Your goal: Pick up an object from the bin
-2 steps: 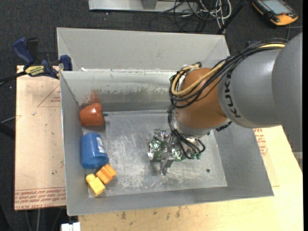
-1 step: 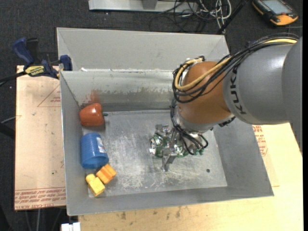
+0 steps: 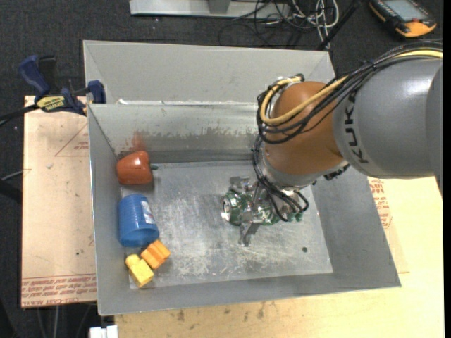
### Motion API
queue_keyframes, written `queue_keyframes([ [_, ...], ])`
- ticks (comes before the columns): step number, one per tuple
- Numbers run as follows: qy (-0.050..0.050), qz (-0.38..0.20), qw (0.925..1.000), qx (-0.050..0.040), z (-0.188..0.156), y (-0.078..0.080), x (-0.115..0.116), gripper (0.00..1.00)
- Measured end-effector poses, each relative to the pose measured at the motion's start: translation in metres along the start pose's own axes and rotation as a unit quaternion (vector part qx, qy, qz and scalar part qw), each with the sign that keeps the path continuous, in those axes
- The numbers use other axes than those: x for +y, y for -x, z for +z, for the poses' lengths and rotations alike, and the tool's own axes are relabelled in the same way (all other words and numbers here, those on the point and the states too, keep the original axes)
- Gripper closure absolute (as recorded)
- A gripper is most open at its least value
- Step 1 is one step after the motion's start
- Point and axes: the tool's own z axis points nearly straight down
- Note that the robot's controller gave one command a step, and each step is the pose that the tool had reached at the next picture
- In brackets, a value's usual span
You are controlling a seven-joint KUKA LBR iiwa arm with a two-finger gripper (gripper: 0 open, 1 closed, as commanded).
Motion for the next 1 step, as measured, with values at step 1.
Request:
queue_keyframes([
  [1, 0.0, 0.0, 1.0, -0.0007, -0.0239, 0.0004, 0.0, 1.0],
])
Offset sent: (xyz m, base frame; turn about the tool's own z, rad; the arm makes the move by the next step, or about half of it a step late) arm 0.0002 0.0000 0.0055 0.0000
